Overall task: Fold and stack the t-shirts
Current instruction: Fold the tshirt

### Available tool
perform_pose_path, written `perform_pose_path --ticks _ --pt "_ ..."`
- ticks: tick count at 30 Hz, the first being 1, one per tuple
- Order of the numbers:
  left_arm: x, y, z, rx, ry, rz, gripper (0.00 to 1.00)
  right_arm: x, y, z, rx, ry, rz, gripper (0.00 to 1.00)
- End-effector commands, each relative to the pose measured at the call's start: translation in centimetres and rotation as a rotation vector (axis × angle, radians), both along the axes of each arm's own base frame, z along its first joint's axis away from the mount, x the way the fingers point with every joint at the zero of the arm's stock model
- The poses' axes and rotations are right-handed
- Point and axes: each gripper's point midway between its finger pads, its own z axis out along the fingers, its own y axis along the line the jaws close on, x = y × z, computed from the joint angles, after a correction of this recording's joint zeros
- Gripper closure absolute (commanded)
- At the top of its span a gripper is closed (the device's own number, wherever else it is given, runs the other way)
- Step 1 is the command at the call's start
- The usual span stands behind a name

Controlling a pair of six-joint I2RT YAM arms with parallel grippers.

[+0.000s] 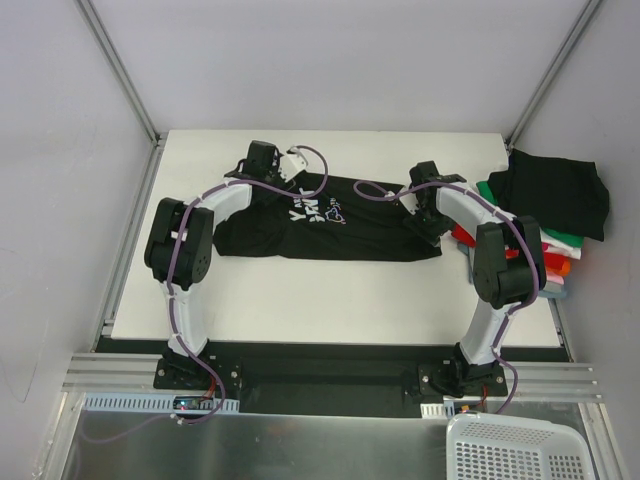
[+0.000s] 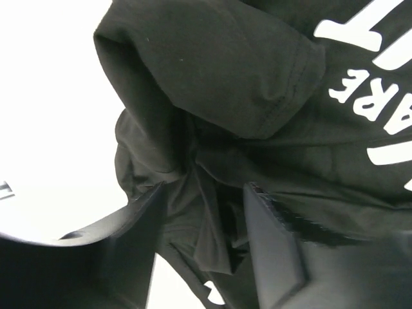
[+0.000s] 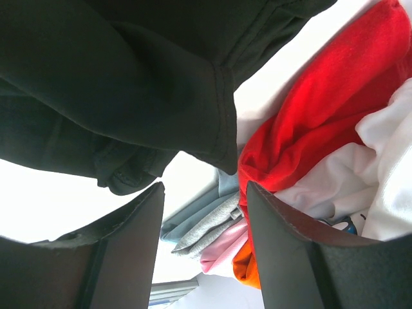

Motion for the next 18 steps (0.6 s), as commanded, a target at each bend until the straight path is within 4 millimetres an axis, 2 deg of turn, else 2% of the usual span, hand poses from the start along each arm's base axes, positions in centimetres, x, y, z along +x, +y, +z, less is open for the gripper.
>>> perform_pose_path --ticks 1,5,8,18 --pt "1.3 -0.7 3.5 -0.042 -0.088 0.02 0.38 0.1 0.0 1.2 0.017 -0.031 -0.02 0.43" --pt "1.2 -1.1 5.1 -0.073 -0.112 0.015 0.3 0.0 0.0 1.1 0.019 -0.03 -0.021 0.43" --pt "0.5 -1.7 5.4 -0.085 -0.112 -0.008 0.26 0.0 0.1 0.8 0.019 -0.027 -0.019 0.43" --pt "-1.8 -5.5 6.3 -0.172 -0.091 -0.099 0.2 0.1 0.1 0.5 0.02 -0.02 -0.025 0.43"
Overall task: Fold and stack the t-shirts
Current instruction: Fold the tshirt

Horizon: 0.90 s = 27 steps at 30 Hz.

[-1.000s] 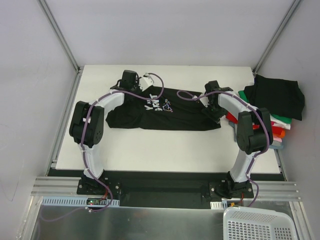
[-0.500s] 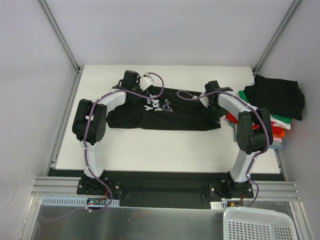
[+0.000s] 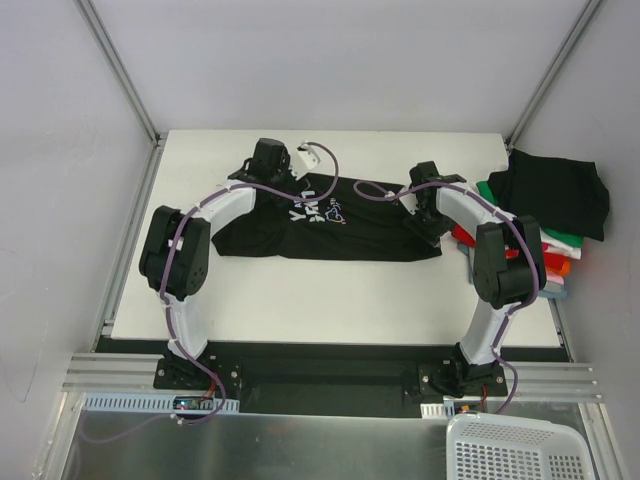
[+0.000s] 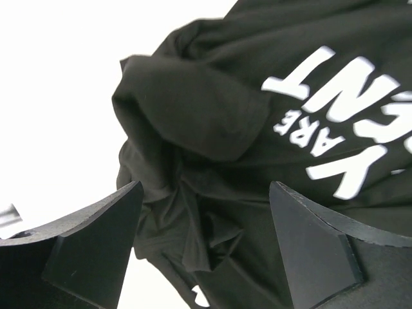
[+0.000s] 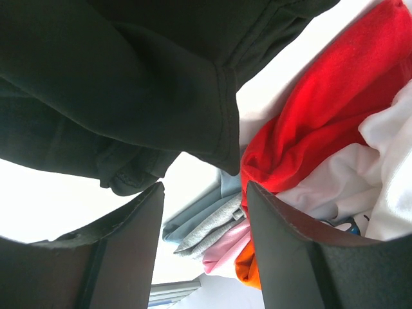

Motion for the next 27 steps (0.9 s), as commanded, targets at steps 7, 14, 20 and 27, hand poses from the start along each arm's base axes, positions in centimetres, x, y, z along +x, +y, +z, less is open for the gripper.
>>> perform_pose_path --ticks 7,14,20,27 --pt "0.0 -2.3 1.3 -0.066 -0.018 -0.042 0.21 0.2 0.0 0.8 0.012 -0.03 -0.018 0.43" --pt "1.2 -2.0 -1.1 -0.039 0.012 -0.011 0.21 1.2 -0.1 2.4 0.019 -0.112 -0.028 0.36" --pt "2.6 -1.2 -2.0 -0.012 -0.01 0.038 0.21 3.8 0.0 5.1 0.024 -0.254 -0.054 0.24" --pt "3.3 -0.3 -1.9 0.009 -0.033 0.068 0.21 7.4 0.1 7.8 0.013 -0.36 -0.067 0.21"
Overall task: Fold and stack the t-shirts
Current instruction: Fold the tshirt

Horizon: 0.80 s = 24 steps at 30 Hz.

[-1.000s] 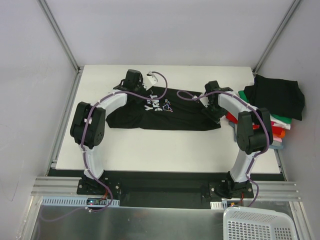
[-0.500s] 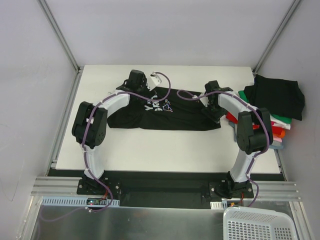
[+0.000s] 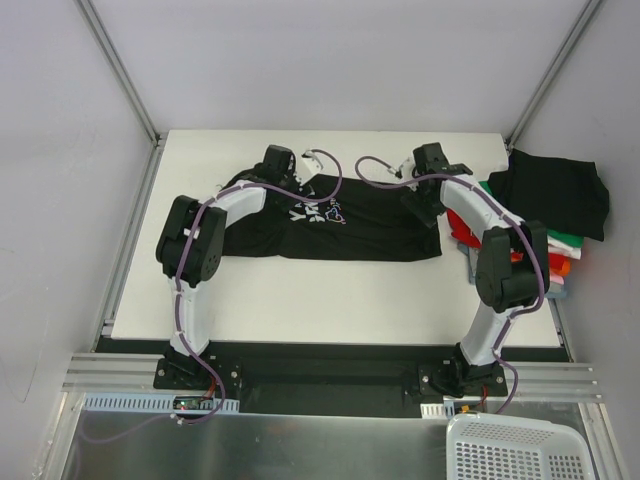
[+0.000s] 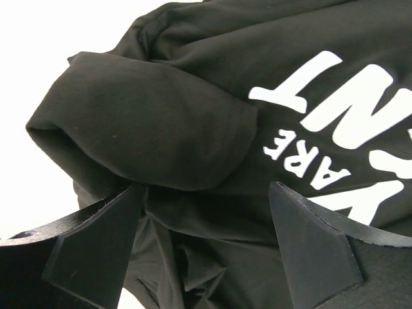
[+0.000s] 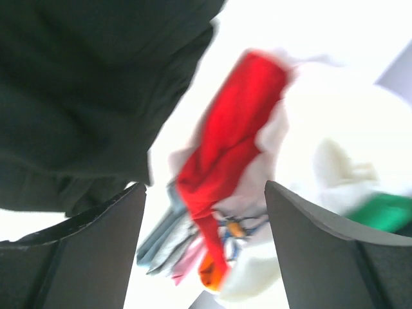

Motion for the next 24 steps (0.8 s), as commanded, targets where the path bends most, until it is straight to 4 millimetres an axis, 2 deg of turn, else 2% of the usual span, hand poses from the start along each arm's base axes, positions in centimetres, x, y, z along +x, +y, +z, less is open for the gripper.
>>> perform_pose_path --ticks 1,4,12,17,24 --pt "2.2 0.5 2.7 -0.014 -0.091 0.042 0.21 3.7 -0.5 4.6 -0.011 -0.168 -0.046 0.21" --pt "2.3 0.8 2.7 -0.012 -0.095 0.051 0.21 4.7 -0.8 4.3 -0.025 -0.168 -0.053 0.21" --pt "2.4 1.1 1.8 -0.007 -0.084 0.058 0.21 6.1 0.2 3.1 0.018 -0.153 -0.043 0.22" --pt "2.6 1.0 1.7 -0.011 -0.086 0.057 0.21 6.5 1.2 3.3 0.074 -0.151 -0.019 0.25" --pt "3.0 0.9 1.6 -0.006 -0.09 0.06 0.22 8.0 1.7 3.5 0.07 -0.137 0.002 0.26"
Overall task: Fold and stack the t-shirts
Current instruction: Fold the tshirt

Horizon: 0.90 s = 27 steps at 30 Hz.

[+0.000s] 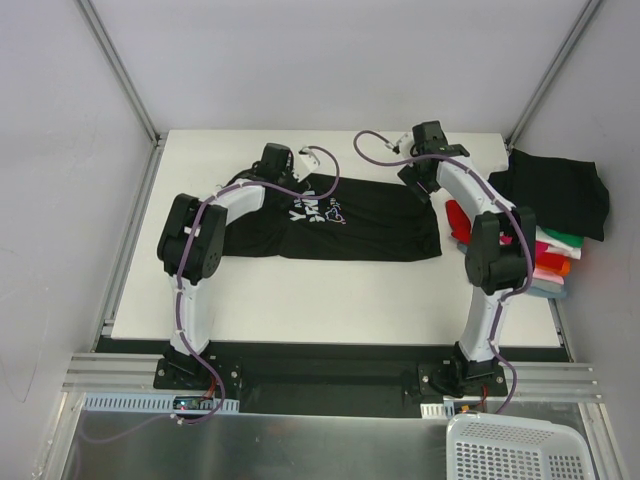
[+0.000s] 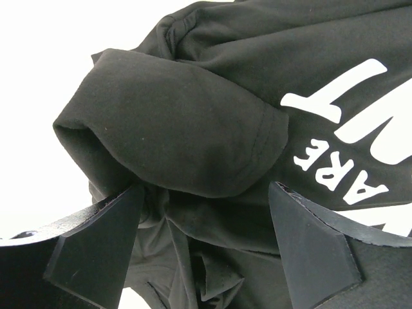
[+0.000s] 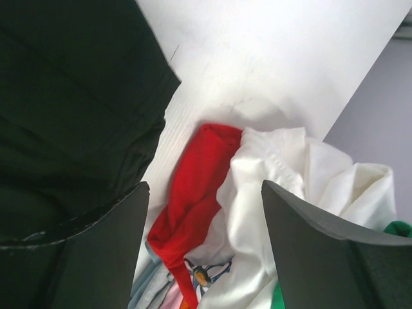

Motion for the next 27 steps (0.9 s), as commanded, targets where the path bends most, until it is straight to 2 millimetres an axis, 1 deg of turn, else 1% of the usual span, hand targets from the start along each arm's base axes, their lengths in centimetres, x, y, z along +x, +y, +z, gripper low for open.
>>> perform_pose_path --ticks 1,3,7,12,18,19,20,27 --pt "1.6 0.2 1.2 -0.012 -0.047 0.024 0.21 1.6 0.7 1.5 0.027 -0.024 0.016 0.26" --pt "1.5 0.2 1.1 -0.013 -0.044 0.023 0.22 1.6 1.1 1.0 0.034 0.003 0.041 0.26" --pt "1.4 0.2 0.7 -0.009 -0.037 0.022 0.22 1.7 1.7 0.9 0.01 0.026 0.098 0.26" --pt "1.5 0.3 0.5 -0.008 -0.036 0.028 0.23 1.8 1.5 0.8 -0.041 0.061 0.147 0.26" --pt "1.4 0.4 0.4 -0.009 -0.034 0.033 0.24 2.5 1.5 0.3 -0.084 0.085 0.196 0.27" --pt "1.4 0.4 0.6 -0.008 -0.037 0.036 0.24 2.8 1.6 0.6 -0.082 0.08 0.2 0.27" --pt "1.4 0.4 0.6 -0.007 -0.038 0.037 0.24 2.8 1.6 0.2 -0.083 0.09 0.209 0.27" --pt "1.0 0.6 0.9 -0.007 -0.043 0.035 0.24 3.2 1.5 -0.6 -0.116 0.117 0.253 0.27"
